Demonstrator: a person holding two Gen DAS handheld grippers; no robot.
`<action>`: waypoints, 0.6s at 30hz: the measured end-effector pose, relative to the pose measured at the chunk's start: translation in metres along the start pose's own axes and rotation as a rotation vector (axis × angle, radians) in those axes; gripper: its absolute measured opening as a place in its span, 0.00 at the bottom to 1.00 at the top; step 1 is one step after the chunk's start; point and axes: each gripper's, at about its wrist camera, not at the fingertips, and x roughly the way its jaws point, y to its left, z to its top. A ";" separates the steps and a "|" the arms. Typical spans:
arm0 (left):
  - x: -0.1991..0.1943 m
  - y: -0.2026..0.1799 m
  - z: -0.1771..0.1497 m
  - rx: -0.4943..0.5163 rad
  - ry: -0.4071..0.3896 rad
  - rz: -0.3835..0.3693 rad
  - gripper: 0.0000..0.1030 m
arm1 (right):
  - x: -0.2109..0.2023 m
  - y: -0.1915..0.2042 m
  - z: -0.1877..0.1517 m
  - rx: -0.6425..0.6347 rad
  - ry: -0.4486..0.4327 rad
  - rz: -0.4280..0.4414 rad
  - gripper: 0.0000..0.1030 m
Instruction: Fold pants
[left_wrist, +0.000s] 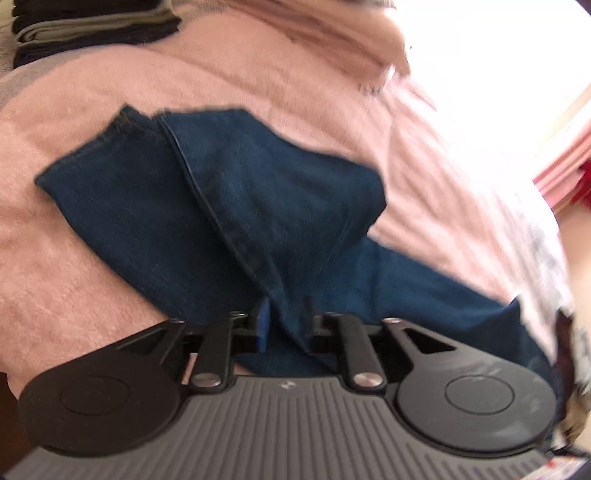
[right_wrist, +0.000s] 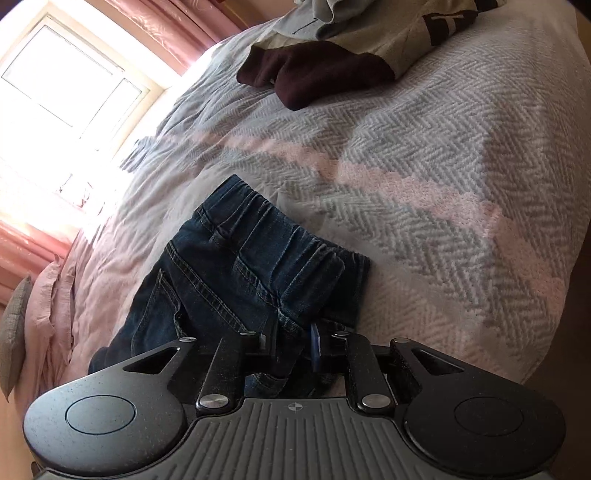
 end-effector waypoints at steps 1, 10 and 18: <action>-0.005 0.004 0.006 -0.015 -0.024 -0.002 0.25 | 0.001 -0.001 0.000 0.007 0.001 -0.001 0.11; 0.063 0.071 0.082 -0.277 -0.068 0.061 0.33 | 0.004 0.004 -0.003 0.041 -0.013 -0.048 0.12; 0.015 0.079 0.093 -0.219 -0.259 0.010 0.00 | 0.001 0.025 0.008 -0.011 0.003 -0.101 0.11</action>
